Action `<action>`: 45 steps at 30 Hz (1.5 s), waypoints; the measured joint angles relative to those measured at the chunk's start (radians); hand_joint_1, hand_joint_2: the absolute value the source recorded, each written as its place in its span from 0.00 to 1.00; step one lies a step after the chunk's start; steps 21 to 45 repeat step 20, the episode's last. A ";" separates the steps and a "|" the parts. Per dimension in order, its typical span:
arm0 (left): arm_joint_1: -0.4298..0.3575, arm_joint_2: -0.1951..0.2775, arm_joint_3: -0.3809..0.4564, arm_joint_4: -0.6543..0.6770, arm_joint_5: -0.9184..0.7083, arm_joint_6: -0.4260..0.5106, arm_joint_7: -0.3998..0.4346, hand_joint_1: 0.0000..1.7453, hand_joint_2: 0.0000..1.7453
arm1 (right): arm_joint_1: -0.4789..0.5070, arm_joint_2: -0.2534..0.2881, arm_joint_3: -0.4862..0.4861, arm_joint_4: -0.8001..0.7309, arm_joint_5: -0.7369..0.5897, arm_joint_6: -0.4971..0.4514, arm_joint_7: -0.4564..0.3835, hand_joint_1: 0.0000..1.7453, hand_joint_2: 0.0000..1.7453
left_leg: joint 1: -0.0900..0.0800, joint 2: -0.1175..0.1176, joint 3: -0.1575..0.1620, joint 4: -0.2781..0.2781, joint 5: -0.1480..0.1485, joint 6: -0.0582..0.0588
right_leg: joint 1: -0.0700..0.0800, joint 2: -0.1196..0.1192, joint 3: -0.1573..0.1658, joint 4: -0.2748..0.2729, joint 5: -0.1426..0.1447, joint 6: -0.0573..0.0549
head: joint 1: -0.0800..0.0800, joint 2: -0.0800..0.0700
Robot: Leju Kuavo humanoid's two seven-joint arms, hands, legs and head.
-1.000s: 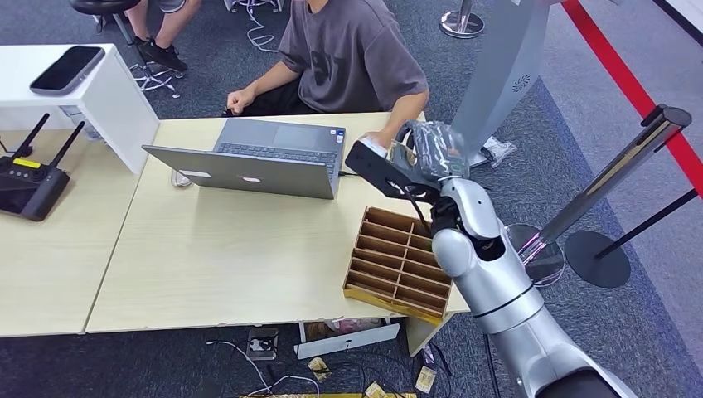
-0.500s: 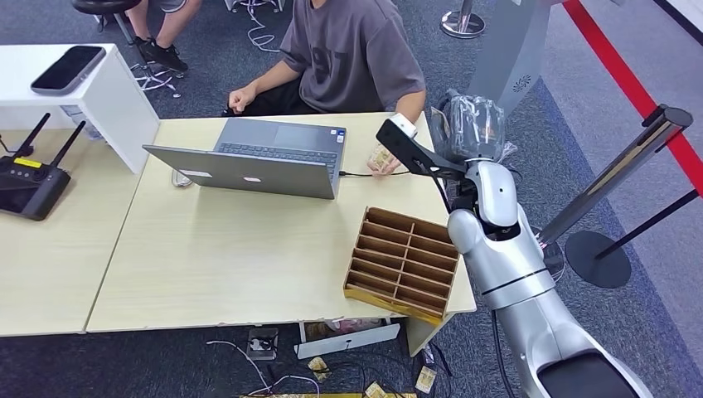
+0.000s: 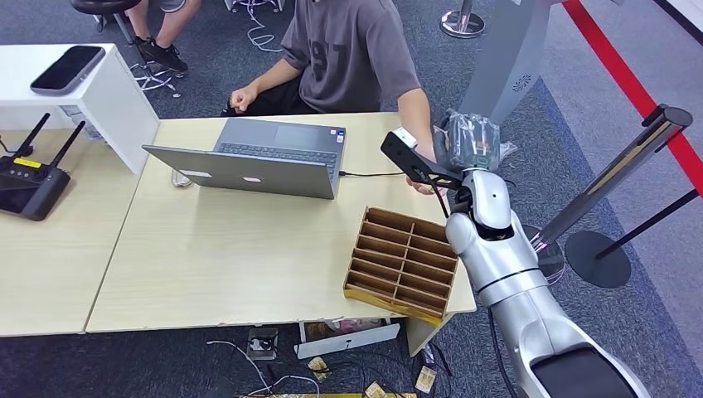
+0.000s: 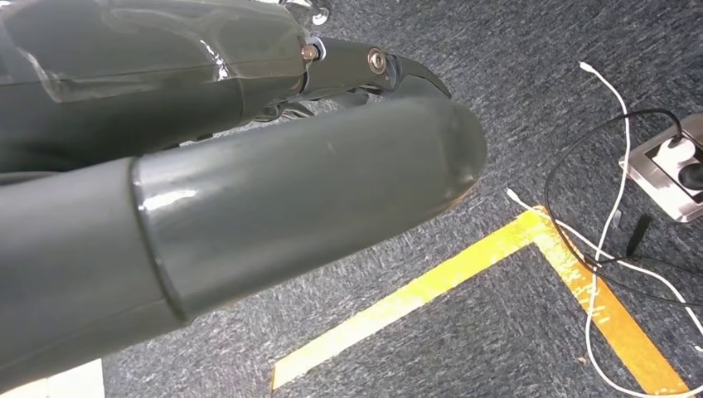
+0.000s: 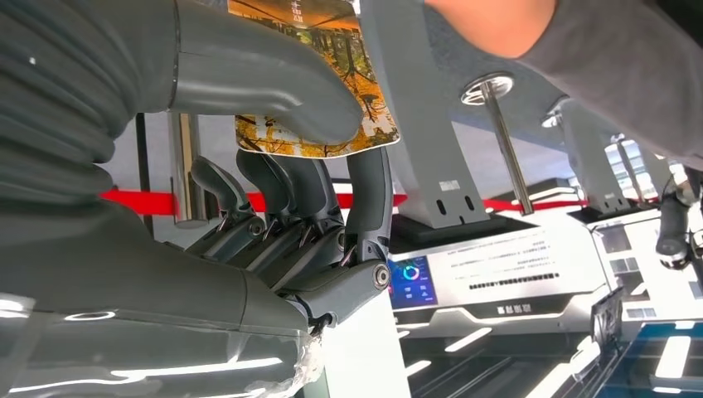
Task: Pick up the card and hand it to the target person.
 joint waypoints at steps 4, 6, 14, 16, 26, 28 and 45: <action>0.000 -0.003 0.000 0.000 -0.001 0.000 0.000 0.00 0.00 | -0.001 0.009 -0.008 0.014 0.000 0.000 -0.001 0.83 1.00 | 0.000 0.000 0.000 0.000 0.000 0.000 | 0.000 0.000 0.000 0.000 0.000 0.000 | 0.000 0.000; -0.001 -0.003 0.000 0.000 -0.002 0.000 0.000 0.00 0.00 | -0.001 0.014 -0.013 0.019 0.000 0.000 -0.001 0.69 1.00 | 0.000 0.000 0.000 0.000 0.000 0.000 | 0.000 0.000 0.000 0.000 0.000 0.000 | 0.000 0.000; -0.002 -0.004 0.000 0.000 -0.003 0.000 0.000 0.00 0.00 | -0.001 0.021 -0.014 0.035 0.010 0.000 -0.009 0.00 1.00 | 0.000 0.000 0.000 0.000 0.000 0.000 | 0.000 0.000 0.000 0.000 0.000 0.000 | 0.000 0.000; -0.002 -0.004 0.000 0.000 -0.002 0.000 0.000 0.00 0.00 | -0.001 0.022 -0.014 0.037 0.013 0.002 -0.013 0.00 1.00 | 0.000 0.000 0.000 0.000 0.000 0.000 | 0.000 0.000 0.000 0.000 0.000 0.000 | 0.000 0.000; -0.002 -0.004 0.000 0.000 -0.002 0.000 0.000 0.00 0.00 | 0.001 0.027 -0.014 0.039 0.014 0.009 -0.015 0.00 1.00 | 0.000 0.000 0.000 0.000 0.000 0.000 | 0.000 0.000 0.000 0.000 0.000 0.000 | 0.000 0.000; -0.002 -0.004 0.000 0.000 -0.002 0.000 0.000 0.00 0.00 | 0.001 0.027 -0.014 0.039 0.014 0.009 -0.015 0.00 1.00 | 0.000 0.000 0.000 0.000 0.000 0.000 | 0.000 0.000 0.000 0.000 0.000 0.000 | 0.000 0.000; -0.002 -0.004 0.000 0.000 -0.002 0.000 0.000 0.00 0.00 | 0.001 0.027 -0.014 0.039 0.014 0.009 -0.015 0.00 1.00 | 0.000 0.000 0.000 0.000 0.000 0.000 | 0.000 0.000 0.000 0.000 0.000 0.000 | 0.000 0.000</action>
